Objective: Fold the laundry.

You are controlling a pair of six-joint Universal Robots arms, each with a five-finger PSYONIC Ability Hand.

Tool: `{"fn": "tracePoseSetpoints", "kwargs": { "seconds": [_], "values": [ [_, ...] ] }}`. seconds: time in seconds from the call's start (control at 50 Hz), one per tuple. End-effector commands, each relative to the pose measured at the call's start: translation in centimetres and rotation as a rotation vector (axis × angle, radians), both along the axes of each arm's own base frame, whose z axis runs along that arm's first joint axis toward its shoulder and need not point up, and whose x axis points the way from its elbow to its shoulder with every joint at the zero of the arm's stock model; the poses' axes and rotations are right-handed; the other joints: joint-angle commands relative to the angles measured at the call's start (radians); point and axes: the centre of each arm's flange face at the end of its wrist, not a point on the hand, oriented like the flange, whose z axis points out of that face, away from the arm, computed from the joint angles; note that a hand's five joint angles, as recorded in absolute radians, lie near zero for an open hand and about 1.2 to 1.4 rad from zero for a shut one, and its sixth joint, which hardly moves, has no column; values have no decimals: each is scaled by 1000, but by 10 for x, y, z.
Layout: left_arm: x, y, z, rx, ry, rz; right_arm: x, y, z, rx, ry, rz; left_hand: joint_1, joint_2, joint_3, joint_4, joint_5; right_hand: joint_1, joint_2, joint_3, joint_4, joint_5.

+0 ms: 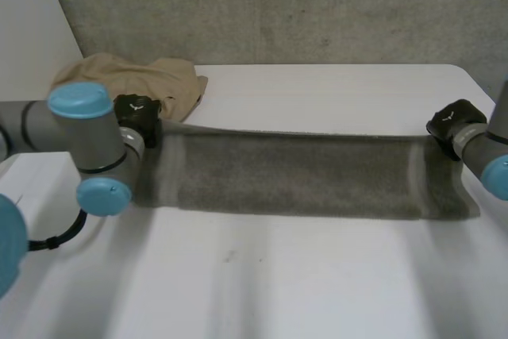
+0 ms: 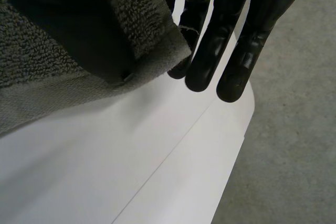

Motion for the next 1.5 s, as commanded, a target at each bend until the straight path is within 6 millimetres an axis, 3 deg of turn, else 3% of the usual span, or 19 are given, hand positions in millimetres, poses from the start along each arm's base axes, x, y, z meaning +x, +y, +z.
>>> {"fn": "tracePoseSetpoints", "kwargs": {
  "seconds": [0.02, 0.04, 0.12, 0.2, 0.22, 0.28, 0.32, 0.36, 0.44, 0.46, 0.56, 0.7, 0.92, 1.16, 1.22, 1.26, 1.32, 1.42, 1.5],
  "values": [
    [-23, -2, -15, -12, -5, -52, 17, -21, -10, -63, -3, -38, -833, -873, -869, -875, -829, -786, -948, -964, -974, -955],
    [-27, 1, -15, -11, -10, -64, 18, -22, -6, -77, -8, -48, -984, -1024, -1020, -1026, -980, -786, -948, -964, -974, -955],
    [-34, 10, -9, -16, -16, -80, 22, -24, 20, -150, -110, -75, -984, -1024, -1020, -1026, -980, -786, -948, -964, -974, -955],
    [-31, 20, 6, -19, -8, -82, 19, -17, 68, -225, -271, -101, -984, -1024, -1020, -1026, -980, -786, -948, -964, -974, -955],
    [-30, 22, 9, -17, -7, -82, 19, -8, 85, -235, -332, -89, -984, -1024, -1020, -1026, -980, -786, -948, -964, -974, -955],
    [-23, 35, 25, -17, 0, -79, 20, 10, 102, -222, -401, -47, -984, -1024, -1020, -1026, -980, -786, -948, -964, -974, -955],
    [-17, 50, 38, -14, 6, -83, 10, 31, 112, -171, -455, -2, -984, -1024, -1020, -1026, -980, -786, -948, -964, -974, -955],
    [-11, 65, 44, 1, 20, -84, 0, 38, 109, -138, -461, -5, -983, -1024, -1019, -1025, -979, -786, -948, -964, -974, -955],
    [-2, 88, 49, 34, 72, -81, -19, 58, 83, -12, -477, -11, -983, -1024, -1019, -1025, -979, -786, -948, -964, -974, -955],
    [-1, 91, 49, 39, 86, -78, -21, 68, 69, 47, -485, -7, -983, -1024, -1019, -1025, -979, -786, -948, -964, -974, -955],
    [4, 104, 42, 63, 170, -69, -32, 85, 44, 133, -498, -32, -980, -1021, -1016, -1022, -977, -638, -800, -816, -826, -807],
    [3, 108, 32, 43, 206, -81, -51, 91, 16, 144, -504, -60, -974, -1015, -1010, -1016, -971, -389, -550, -566, -577, -558],
    [3, 108, 28, 52, 203, -82, -63, 78, -10, 132, -511, -84, -974, -1015, -1010, -1016, -971, -371, -532, -548, -559, -540],
    [3, 110, 23, 63, 198, -82, -63, 77, -25, 173, -516, -94, -974, -1015, -1010, -1016, -971, -324, -486, -501, -512, -493],
    [3, 111, 23, 65, 198, -82, -64, 75, -29, 178, -517, -97, -971, -1012, -1007, -1013, -968, 13, -149, -165, -175, -157],
    [3, 111, 23, 65, 198, -82, -65, 73, -31, 180, -512, -102, -974, -1015, -1010, -1016, -971, 434, 272, 257, 246, 265],
    [3, 111, 23, 65, 198, -82, -72, 68, -27, 156, -505, -130, -971, -1012, -1007, -1013, -968, 435, 274, 258, 248, 266],
    [5, 113, 24, 66, 198, -78, -101, 54, -17, 96, -492, -200, -971, -1012, -1007, -1013, -968, 435, 274, 258, 248, 266],
    [5, 114, 25, 64, 199, -79, -146, 37, -8, 16, -382, -302, -971, -1012, -1007, -1013, -968, 435, 274, 258, 248, 266]
  ]
}}
